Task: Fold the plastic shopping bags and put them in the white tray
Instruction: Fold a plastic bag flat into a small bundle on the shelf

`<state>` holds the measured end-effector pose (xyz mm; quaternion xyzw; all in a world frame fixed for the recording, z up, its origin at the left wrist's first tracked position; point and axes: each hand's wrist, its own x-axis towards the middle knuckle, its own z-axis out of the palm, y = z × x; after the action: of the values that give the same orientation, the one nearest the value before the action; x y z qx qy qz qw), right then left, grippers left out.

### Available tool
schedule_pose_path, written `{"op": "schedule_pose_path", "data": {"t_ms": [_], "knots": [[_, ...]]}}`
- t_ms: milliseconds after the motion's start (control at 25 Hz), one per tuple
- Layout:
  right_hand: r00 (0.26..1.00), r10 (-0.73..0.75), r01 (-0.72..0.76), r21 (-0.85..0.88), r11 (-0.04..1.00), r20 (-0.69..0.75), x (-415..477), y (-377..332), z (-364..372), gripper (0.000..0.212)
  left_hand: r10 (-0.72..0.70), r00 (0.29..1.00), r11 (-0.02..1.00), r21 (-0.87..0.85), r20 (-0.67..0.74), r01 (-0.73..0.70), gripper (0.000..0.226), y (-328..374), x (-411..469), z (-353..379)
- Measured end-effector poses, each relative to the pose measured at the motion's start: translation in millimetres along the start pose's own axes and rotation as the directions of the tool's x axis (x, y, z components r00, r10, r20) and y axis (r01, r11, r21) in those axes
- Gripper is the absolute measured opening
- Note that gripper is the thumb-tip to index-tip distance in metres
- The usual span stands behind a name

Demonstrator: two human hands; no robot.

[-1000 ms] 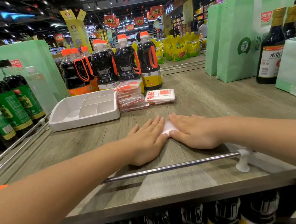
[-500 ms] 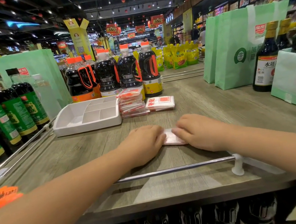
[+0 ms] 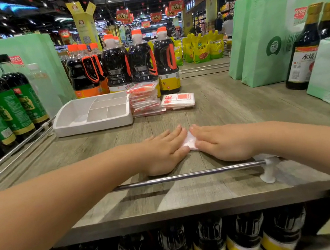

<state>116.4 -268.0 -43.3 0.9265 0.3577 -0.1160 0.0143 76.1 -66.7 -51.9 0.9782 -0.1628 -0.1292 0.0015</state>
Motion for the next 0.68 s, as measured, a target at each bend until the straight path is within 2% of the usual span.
{"op": "schedule_pose_path", "data": {"t_ms": [200,320,520,600,680], "knots": [[1.000,-0.009,0.009,0.008,1.000,-0.006,-4,0,4,0.064,0.006,1.000,1.000,0.004,0.012,-0.006,0.062,3,-8,-2],[0.998,-0.011,0.013,0.032,0.999,-0.058,-8,-2,3,0.060,0.007,1.000,1.000,-0.010,-0.023,-0.007,0.060,1,-8,2],[0.949,0.036,-0.004,0.104,0.995,-0.313,-15,-4,1,0.043,-0.016,0.974,0.998,-0.066,-0.227,0.001,0.051,-5,-1,6],[0.926,0.055,0.003,0.152,0.988,-0.373,-19,-6,0,0.039,-0.044,0.927,0.994,-0.107,-0.373,0.004,0.044,-8,3,5],[0.918,0.051,0.032,0.203,0.979,-0.393,-21,-8,-1,0.031,-0.051,0.895,0.984,-0.176,-0.443,-0.031,0.038,-9,4,3]]}}
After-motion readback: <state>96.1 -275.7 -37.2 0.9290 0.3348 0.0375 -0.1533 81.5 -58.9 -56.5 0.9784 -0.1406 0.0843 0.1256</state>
